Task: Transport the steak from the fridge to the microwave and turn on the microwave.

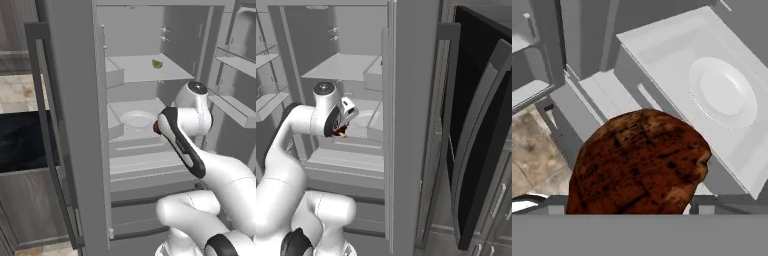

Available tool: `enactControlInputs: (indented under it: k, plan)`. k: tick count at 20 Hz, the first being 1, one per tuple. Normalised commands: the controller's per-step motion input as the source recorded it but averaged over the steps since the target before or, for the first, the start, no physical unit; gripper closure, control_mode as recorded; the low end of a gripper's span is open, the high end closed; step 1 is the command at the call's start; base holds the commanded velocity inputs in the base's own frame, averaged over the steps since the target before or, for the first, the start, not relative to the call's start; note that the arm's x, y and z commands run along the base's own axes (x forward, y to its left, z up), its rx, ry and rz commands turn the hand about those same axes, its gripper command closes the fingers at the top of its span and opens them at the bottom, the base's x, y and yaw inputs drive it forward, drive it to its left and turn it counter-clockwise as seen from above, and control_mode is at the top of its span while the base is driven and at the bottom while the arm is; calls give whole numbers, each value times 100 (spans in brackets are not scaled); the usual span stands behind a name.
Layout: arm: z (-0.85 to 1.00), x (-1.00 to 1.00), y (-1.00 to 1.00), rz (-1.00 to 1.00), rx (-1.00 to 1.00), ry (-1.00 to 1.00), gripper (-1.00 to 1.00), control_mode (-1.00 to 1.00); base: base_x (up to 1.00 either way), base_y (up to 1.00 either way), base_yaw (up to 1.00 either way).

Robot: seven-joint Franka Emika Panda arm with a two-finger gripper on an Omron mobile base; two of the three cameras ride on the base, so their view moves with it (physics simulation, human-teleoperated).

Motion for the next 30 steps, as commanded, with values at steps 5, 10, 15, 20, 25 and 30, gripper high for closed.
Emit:
enactControlInputs:
  k: [5,10,15,20,25,30]
  plan:
    - [0,-38,0,37,-23,0,100,-100,0,0,0]
    - [0,-31,0,38,-23,0,100,-100,0,0,0]
    - [0,-50,0,32,-20,-5,100,-100,0,0,0]
    - [-14,-34,0,22,-14,-9,100,-100,0,0,0]
    - [-17,-1,0,6,-4,-3,100,-100,0,0,0]
    - [-2,0,0,0,0,0,100,-100,0,0,0]
